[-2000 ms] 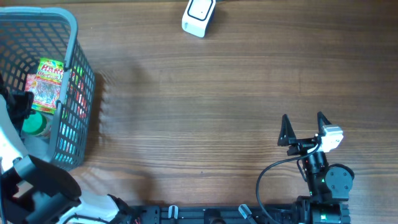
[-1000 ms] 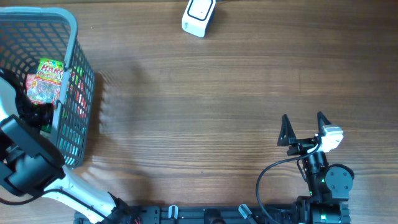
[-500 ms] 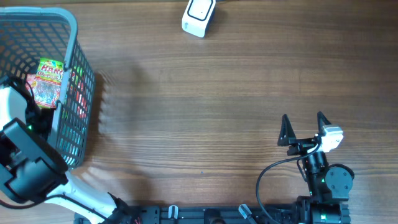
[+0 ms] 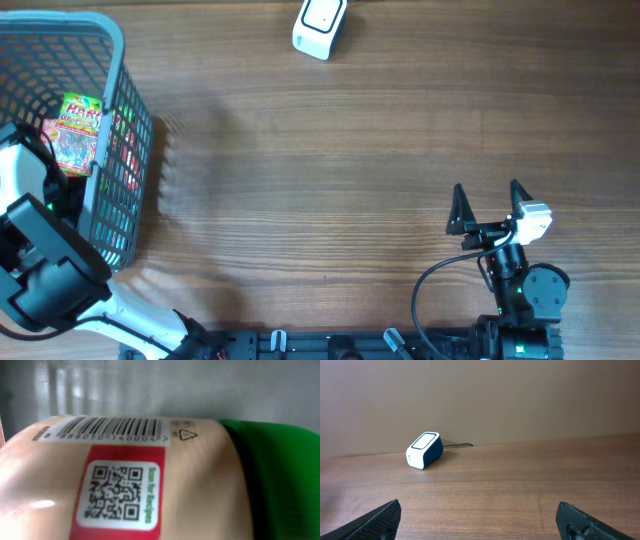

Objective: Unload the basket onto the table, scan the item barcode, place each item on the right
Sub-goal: 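Reach the left gripper into the basket and grasp the green-lidded jar, then lift the jar out and set it on the table center, then grasp the Haribo gummy bag in the basket and place it beside the jar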

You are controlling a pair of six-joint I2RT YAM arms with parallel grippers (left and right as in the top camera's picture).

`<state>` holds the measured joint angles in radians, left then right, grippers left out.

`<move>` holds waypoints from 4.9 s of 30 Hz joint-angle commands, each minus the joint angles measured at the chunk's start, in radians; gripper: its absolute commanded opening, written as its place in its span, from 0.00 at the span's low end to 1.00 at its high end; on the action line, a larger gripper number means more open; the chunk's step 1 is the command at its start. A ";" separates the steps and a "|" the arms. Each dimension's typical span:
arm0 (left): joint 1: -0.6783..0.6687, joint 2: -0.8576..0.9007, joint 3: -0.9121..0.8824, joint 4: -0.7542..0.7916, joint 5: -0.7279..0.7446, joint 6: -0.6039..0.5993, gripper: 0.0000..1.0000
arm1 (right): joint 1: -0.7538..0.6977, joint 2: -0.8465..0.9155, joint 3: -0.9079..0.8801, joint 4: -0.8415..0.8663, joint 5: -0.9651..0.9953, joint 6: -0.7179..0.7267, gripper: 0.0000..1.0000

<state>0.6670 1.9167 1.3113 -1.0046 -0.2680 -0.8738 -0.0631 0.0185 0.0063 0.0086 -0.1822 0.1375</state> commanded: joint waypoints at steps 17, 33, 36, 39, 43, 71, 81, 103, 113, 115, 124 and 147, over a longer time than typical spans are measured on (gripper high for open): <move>0.005 0.040 0.051 -0.015 -0.014 0.006 1.00 | 0.005 -0.005 -0.001 0.005 0.010 -0.006 1.00; 0.005 -0.026 0.077 -0.032 -0.039 0.006 0.75 | 0.005 -0.004 -0.001 0.005 0.010 -0.005 1.00; 0.004 -0.099 0.188 -0.123 -0.023 0.006 0.76 | 0.005 -0.005 -0.001 0.005 0.010 -0.006 0.99; -0.006 -0.193 0.334 -0.213 0.057 0.006 0.77 | 0.005 -0.004 -0.001 0.005 0.010 -0.006 1.00; -0.074 -0.369 0.445 -0.200 0.265 0.006 0.78 | 0.005 -0.004 -0.001 0.005 0.010 -0.006 1.00; -1.535 0.280 0.455 0.016 -0.013 -0.032 0.82 | 0.005 -0.005 -0.001 0.005 0.010 -0.006 1.00; -1.572 0.285 0.457 0.067 -0.023 0.008 0.98 | 0.005 -0.004 -0.001 0.005 0.010 -0.006 1.00; -0.340 -0.323 0.931 -0.521 0.054 -0.006 1.00 | 0.005 -0.004 -0.001 0.005 0.010 -0.005 1.00; 0.005 -0.286 0.397 -0.274 0.209 0.063 1.00 | 0.005 -0.004 -0.001 0.005 0.010 -0.006 1.00; 0.005 -0.284 0.281 -0.157 0.246 0.083 1.00 | 0.005 -0.005 -0.001 0.005 0.010 -0.006 1.00; 0.003 -0.172 0.027 0.177 0.249 0.084 1.00 | 0.005 -0.004 -0.001 0.005 0.010 -0.006 1.00; -0.098 0.098 0.031 0.316 0.248 0.116 0.04 | 0.005 -0.005 -0.001 0.005 0.010 -0.006 1.00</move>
<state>0.5716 1.9675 1.3602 -0.6529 -0.0177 -0.7929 -0.0612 0.0185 0.0063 0.0086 -0.1783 0.1375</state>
